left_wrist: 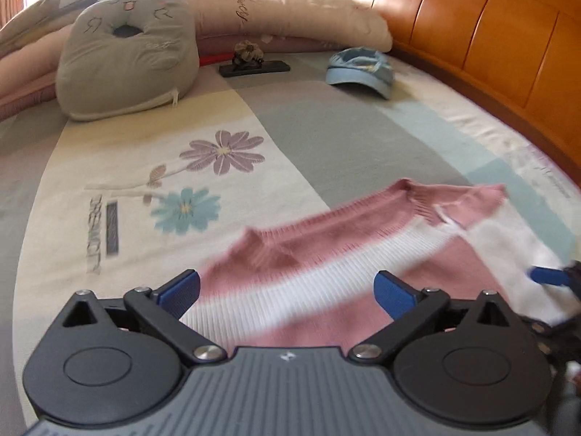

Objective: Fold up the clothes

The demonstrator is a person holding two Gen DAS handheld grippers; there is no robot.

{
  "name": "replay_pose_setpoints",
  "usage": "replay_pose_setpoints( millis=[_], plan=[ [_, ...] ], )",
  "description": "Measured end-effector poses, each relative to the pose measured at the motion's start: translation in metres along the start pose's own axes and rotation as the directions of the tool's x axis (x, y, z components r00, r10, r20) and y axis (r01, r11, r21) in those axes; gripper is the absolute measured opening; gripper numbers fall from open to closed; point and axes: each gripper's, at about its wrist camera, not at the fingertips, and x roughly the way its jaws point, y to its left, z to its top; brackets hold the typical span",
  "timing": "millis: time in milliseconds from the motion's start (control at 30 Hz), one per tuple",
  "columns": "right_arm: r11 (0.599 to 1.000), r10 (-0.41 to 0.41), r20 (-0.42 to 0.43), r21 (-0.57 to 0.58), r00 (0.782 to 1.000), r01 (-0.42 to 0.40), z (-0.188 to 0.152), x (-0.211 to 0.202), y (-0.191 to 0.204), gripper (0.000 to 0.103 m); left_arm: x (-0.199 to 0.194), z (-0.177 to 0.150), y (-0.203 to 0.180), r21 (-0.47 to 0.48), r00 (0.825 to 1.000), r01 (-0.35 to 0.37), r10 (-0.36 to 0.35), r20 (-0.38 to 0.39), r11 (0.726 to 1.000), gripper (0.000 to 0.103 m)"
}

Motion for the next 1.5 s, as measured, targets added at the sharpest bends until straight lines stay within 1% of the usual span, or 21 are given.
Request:
replay_pose_setpoints(
  millis=[133,167,267,300,400,467,500,567,667,733,867,967,1100,1167,1200,1267,1367,1400,1500],
  plan=[
    [1.000,-0.018,-0.009,-0.003,1.000,0.018,0.000,-0.002,0.003,0.103,-0.037,-0.025,-0.005,-0.007,0.999,0.033,-0.033,0.011,0.999,0.102],
    [1.000,-0.024,-0.014,-0.001,1.000,0.024,0.000,-0.004,0.004,0.103,-0.039,-0.035,-0.005,-0.007,0.999,0.043,-0.043,0.003,0.999,0.102],
    [0.999,-0.031,-0.032,0.010,0.999,0.031,-0.001,-0.011,0.008,0.103,-0.027,-0.062,0.003,-0.064,0.997,0.028,-0.032,-0.068,0.998,0.101],
    [1.000,-0.025,-0.039,0.016,0.999,0.025,-0.002,-0.014,0.009,0.103,-0.032,-0.069,0.005,-0.061,0.999,0.017,-0.019,-0.034,0.998,0.101],
    [1.000,-0.002,-0.044,0.027,0.999,0.004,-0.006,-0.026,0.012,0.103,-0.053,-0.076,0.009,-0.120,0.999,0.037,-0.039,-0.014,0.992,0.102],
    [0.999,0.005,-0.036,0.035,0.999,-0.004,-0.009,-0.034,0.013,0.103,-0.062,-0.082,0.016,-0.168,0.996,0.088,-0.086,0.019,0.982,0.102],
    [0.999,0.008,-0.033,0.040,0.999,-0.007,-0.011,-0.037,0.015,0.103,-0.062,-0.087,0.018,-0.190,0.994,0.106,-0.105,0.017,0.976,0.102],
    [0.999,0.021,-0.032,0.049,0.999,-0.019,-0.013,-0.042,0.018,0.103,-0.062,-0.096,0.021,-0.206,0.995,0.100,-0.096,0.028,0.973,0.102],
    [0.998,0.037,-0.027,0.043,0.999,-0.036,-0.015,-0.052,0.025,0.103,-0.075,-0.095,0.018,-0.209,0.993,0.112,-0.105,0.045,0.972,0.102],
    [0.998,0.047,-0.013,0.030,0.999,-0.047,-0.015,-0.060,0.029,0.103,-0.085,-0.090,0.024,-0.210,0.989,0.142,-0.128,0.079,0.967,0.102],
    [0.996,0.084,0.007,0.040,0.996,-0.085,-0.012,-0.073,0.033,0.103,-0.097,-0.077,0.044,-0.241,0.992,0.096,-0.073,0.099,0.966,0.102],
    [0.992,0.120,0.014,0.044,0.993,-0.121,-0.010,-0.080,0.037,0.103,-0.097,-0.077,0.062,-0.280,0.994,0.095,-0.073,0.085,0.955,0.102],
    [0.987,0.158,0.011,0.038,0.987,-0.158,-0.009,-0.084,0.046,0.103,-0.088,-0.088,0.086,-0.355,0.993,0.122,-0.112,0.046,0.927,0.102],
    [0.986,0.166,0.007,0.028,0.986,-0.166,-0.010,-0.085,0.052,0.103,-0.083,-0.095,0.097,-0.404,0.990,0.137,-0.138,0.028,0.905,0.102],
    [0.986,0.167,0.004,0.020,0.986,-0.167,-0.010,-0.086,0.054,0.103,-0.080,-0.098,0.103,-0.434,0.986,0.161,-0.166,0.027,0.887,0.102],
    [0.985,0.171,-0.003,0.007,0.985,-0.171,-0.010,-0.085,0.059,0.103,-0.073,-0.106,0.114,-0.492,0.975,0.208,-0.222,0.030,0.845,0.102],
    [0.977,0.212,-0.029,0.024,0.977,-0.211,-0.009,-0.083,0.062,0.103,-0.068,-0.110,0.128,-0.546,0.953,0.290,-0.289,0.091,0.786,0.102],
    [0.976,0.217,-0.030,0.030,0.976,-0.216,-0.009,-0.083,0.062,0.103,-0.067,-0.110,0.132,-0.556,0.946,0.312,-0.308,0.104,0.771,0.102],
    [0.971,0.234,-0.036,0.049,0.972,-0.232,-0.008,-0.081,0.064,0.103,-0.057,-0.105,0.139,-0.566,0.925,0.364,-0.358,0.128,0.739,0.102]
  ],
)
